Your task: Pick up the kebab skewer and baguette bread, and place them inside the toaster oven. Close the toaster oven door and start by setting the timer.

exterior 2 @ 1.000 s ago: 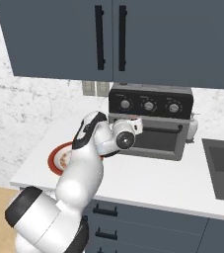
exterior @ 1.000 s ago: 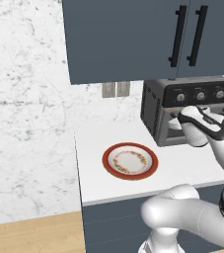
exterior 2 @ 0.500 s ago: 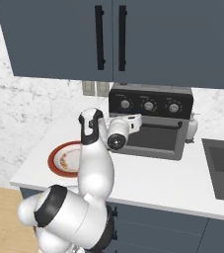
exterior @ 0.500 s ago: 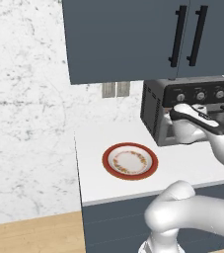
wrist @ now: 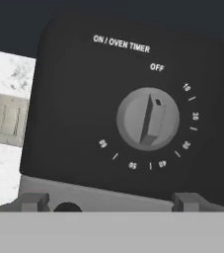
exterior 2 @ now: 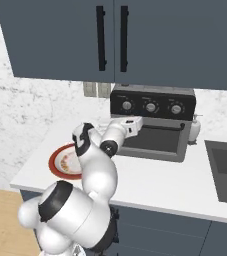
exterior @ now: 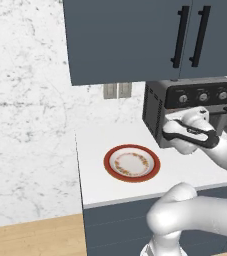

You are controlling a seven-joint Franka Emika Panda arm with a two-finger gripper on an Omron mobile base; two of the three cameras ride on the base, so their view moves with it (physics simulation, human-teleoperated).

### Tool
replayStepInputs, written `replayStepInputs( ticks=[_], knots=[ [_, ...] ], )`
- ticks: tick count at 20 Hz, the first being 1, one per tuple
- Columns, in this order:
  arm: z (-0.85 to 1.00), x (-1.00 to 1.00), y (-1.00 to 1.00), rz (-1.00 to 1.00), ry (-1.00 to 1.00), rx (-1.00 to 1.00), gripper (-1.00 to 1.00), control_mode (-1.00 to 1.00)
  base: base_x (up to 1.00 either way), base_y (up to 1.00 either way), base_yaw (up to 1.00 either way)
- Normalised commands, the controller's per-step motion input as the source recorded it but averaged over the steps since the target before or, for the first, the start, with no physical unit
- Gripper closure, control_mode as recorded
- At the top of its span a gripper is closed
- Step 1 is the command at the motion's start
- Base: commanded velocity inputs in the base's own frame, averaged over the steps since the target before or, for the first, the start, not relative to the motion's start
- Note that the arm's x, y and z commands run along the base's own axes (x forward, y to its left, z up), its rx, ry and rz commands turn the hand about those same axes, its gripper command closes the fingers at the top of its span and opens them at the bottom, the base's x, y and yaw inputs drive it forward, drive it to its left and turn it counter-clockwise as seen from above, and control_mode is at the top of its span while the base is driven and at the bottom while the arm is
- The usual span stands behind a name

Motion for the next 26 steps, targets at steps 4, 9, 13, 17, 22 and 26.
replayStepInputs(
  ticks=[4,9,13,17,22,26],
  knots=[
    [0.45,-0.29,0.0,-0.05,0.04,0.0,-1.0,-1.0,0.0,0.0,0.0],
    [0.78,-0.12,0.0,0.0,0.08,0.0,-1.0,-1.0,0.0,0.0,0.0],
    [0.78,-0.31,-0.03,0.0,0.07,0.0,-1.0,-1.0,0.0,0.0,0.0],
    [0.5,-0.47,-0.08,0.0,0.09,0.0,-1.0,-1.0,0.0,0.0,0.0],
    [0.13,-0.58,0.0,0.0,0.07,0.0,-1.0,-1.0,0.0,0.0,0.0],
    [0.03,-0.34,0.0,0.0,0.07,0.0,-1.0,-1.0,0.0,0.0,0.0]
  ],
)
